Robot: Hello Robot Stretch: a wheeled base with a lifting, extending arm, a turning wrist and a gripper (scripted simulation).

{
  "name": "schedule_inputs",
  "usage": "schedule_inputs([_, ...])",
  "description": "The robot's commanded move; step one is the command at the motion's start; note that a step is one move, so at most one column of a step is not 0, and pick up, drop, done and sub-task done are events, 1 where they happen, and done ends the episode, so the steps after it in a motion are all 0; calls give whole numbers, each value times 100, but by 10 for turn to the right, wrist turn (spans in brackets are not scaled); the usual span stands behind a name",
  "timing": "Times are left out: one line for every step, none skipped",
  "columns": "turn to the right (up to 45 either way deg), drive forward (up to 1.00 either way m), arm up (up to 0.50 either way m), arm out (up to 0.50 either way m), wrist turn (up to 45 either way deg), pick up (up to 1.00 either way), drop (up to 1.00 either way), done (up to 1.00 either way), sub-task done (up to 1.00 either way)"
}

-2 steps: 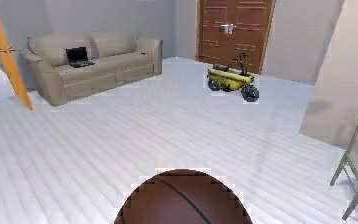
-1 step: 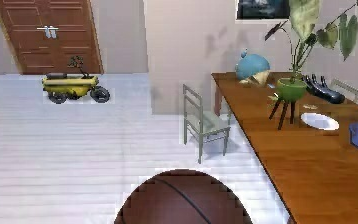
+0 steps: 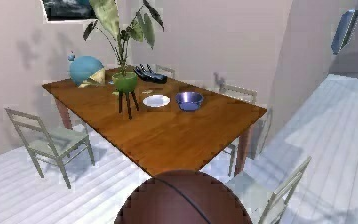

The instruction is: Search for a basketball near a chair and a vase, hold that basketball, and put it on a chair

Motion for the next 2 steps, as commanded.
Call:
schedule_inputs([270,0,0,0,0,0,0,0,0])
schedule_inputs([0,15,0,0,0,0,0,0,0])
